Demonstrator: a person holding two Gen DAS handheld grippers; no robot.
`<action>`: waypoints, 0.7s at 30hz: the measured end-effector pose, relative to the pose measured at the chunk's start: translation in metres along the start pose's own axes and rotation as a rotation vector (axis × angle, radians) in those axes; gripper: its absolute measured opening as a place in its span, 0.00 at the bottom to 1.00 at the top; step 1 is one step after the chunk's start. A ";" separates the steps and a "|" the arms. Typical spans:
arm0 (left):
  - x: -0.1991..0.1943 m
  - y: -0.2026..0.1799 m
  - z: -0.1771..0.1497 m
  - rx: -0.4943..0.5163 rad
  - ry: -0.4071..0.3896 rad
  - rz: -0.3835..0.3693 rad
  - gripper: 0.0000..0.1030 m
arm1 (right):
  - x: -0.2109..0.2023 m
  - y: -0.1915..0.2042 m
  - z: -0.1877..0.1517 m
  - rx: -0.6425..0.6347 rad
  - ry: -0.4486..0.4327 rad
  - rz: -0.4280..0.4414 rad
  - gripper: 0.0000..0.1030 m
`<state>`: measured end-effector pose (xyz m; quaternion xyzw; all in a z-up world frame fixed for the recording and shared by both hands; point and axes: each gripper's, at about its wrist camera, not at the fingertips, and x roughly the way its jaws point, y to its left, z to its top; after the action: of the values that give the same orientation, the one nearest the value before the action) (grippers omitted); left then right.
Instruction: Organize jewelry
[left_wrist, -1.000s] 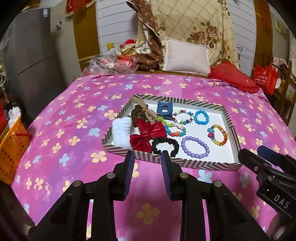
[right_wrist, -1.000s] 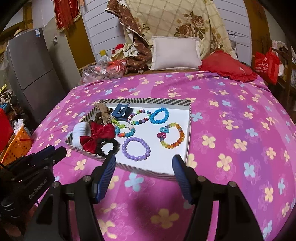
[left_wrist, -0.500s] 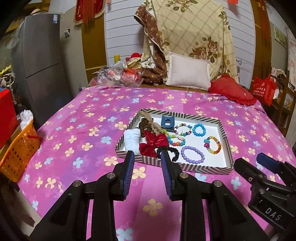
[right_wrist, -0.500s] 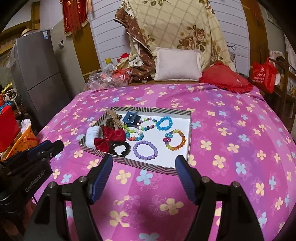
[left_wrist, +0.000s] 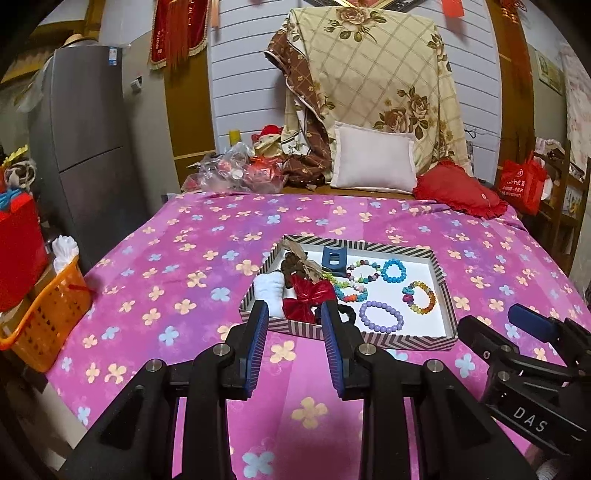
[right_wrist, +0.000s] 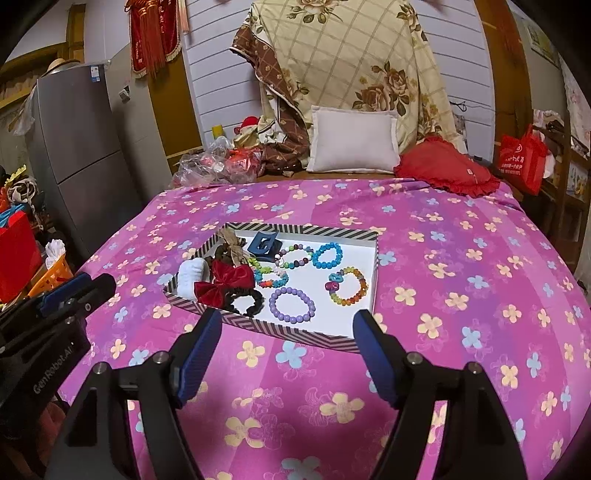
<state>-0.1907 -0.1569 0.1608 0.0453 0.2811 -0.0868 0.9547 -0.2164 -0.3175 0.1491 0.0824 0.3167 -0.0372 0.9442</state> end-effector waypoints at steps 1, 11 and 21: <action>-0.001 0.001 0.000 -0.001 -0.003 0.004 0.29 | -0.001 0.000 -0.001 -0.001 0.001 -0.001 0.75; -0.009 0.000 -0.001 0.001 -0.028 0.005 0.29 | 0.001 0.001 -0.003 -0.003 0.008 0.002 0.75; -0.006 0.005 0.001 -0.012 -0.023 0.006 0.29 | 0.005 0.004 -0.003 -0.004 0.017 0.004 0.77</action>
<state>-0.1941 -0.1512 0.1647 0.0397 0.2703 -0.0826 0.9584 -0.2140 -0.3131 0.1442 0.0812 0.3245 -0.0340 0.9418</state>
